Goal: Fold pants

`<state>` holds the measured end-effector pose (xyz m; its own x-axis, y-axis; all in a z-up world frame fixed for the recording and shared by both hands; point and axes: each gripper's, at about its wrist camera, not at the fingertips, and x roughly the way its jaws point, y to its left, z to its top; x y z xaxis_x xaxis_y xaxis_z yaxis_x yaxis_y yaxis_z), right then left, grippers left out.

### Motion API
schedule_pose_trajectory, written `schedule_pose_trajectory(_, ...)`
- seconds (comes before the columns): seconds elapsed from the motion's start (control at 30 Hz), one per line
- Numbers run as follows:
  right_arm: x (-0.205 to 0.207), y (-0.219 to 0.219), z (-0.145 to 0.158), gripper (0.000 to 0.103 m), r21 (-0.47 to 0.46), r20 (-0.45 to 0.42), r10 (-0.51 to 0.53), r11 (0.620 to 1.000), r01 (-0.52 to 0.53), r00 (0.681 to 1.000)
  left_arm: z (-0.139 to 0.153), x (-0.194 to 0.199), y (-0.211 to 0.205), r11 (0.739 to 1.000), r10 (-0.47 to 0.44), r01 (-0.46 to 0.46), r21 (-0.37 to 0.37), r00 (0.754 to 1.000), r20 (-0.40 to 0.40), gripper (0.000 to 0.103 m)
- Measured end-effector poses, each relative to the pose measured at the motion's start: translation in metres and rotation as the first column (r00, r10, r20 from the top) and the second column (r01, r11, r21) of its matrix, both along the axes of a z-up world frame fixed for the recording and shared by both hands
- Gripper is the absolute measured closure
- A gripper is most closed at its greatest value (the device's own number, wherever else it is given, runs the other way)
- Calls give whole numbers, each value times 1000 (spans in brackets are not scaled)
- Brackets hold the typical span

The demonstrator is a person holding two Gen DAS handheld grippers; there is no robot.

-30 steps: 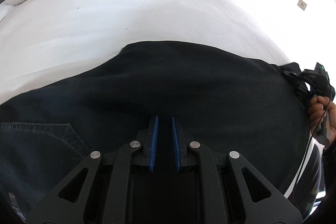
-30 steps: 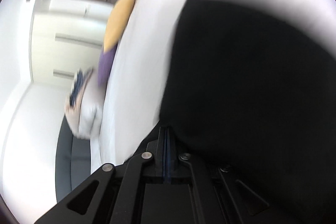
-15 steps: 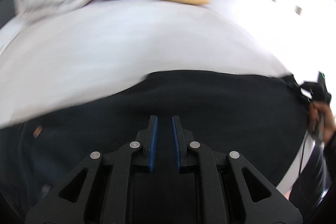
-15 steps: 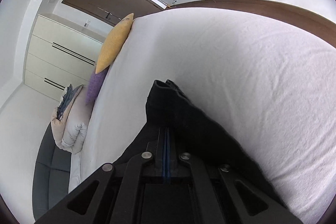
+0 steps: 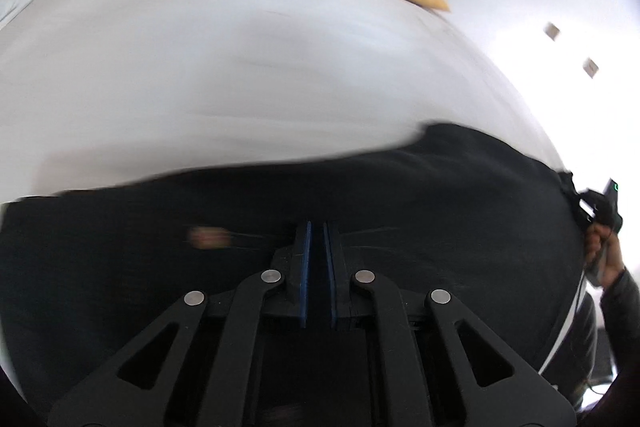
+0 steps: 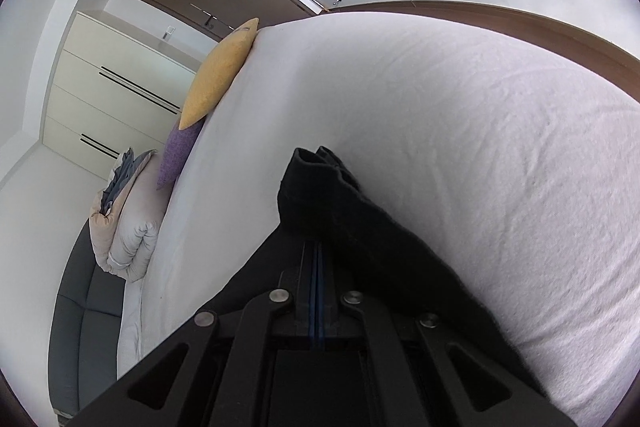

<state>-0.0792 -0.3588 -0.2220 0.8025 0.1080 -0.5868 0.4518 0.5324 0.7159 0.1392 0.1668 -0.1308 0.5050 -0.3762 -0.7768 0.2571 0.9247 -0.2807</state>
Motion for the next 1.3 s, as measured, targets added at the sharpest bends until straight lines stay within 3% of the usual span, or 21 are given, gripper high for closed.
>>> schedule_pose_trajectory(0.03,0,0,0,103,0,1,0,1000,0,1000,1,2,10,1000,23,-23,17,1000,3,95)
schedule_pose_trajectory(0.1,-1,0,0,103,0,0,0,1000,0,1000,3,4,40,995,53,-54,-80,998,-22,97)
schedule_pose_trajectory(0.13,0,0,0,103,-1,0,1,1000,-1,1000,6,1,45,994,97,-97,-40,995,-6,97)
schedule_pose_trajectory(0.17,0,0,1,103,-2,-1,1,1000,-1,1000,12,-4,46,986,155,-157,59,987,35,98)
schedule_pose_trajectory(0.23,-1,-1,3,103,12,-3,3,1000,-3,1000,25,-14,44,984,171,-174,31,983,63,97)
schedule_pose_trajectory(0.27,0,-1,8,103,23,-11,9,1000,-8,1000,36,-21,35,989,147,-145,-24,985,86,97)
schedule_pose_trajectory(0.37,4,15,33,96,-46,-54,25,999,-27,998,50,-22,-4,998,31,-26,-49,993,114,97)
schedule_pose_trajectory(0.47,13,58,61,95,-54,-1,116,992,-115,993,43,-11,-72,990,-118,123,-68,990,77,97)
schedule_pose_trajectory(0.57,39,129,70,95,-4,28,325,946,-325,945,19,10,-119,980,-191,192,-55,981,20,97)
schedule_pose_trajectory(0.63,54,168,67,94,9,12,419,908,-419,908,4,26,-134,981,-186,184,-66,982,-28,97)
schedule_pose_trajectory(0.7,71,203,54,91,52,18,507,860,-507,862,-4,37,-134,983,-178,176,-58,984,-24,97)
schedule_pose_trajectory(0.73,81,216,41,90,79,-13,554,831,-551,833,-8,46,-132,983,-169,165,-84,985,-39,98)
schedule_pose_trajectory(0.8,91,220,19,89,95,-65,558,828,-552,827,-13,60,-115,977,-136,120,-178,988,-76,98)
schedule_pose_trajectory(0.87,95,205,-3,103,161,-47,539,835,-526,841,-20,63,-98,966,-126,100,-241,987,-96,98)
schedule_pose_trajectory(0.93,89,175,-14,103,223,-15,471,861,-456,882,-22,65,-87,960,-107,76,-268,989,-101,98)
schedule_pose_trajectory(1.07,60,86,-14,103,214,-5,291,935,-283,957,-22,78,-87,974,-92,72,-216,992,-81,98)
schedule_pose_trajectory(1.17,21,12,-11,103,222,21,112,968,-114,993,-15,79,-97,980,-78,64,-187,995,-66,98)
schedule_pose_trajectory(1.3,-37,-47,12,103,129,-14,-57,990,58,998,0,56,-106,998,-5,3,-62,999,-31,97)
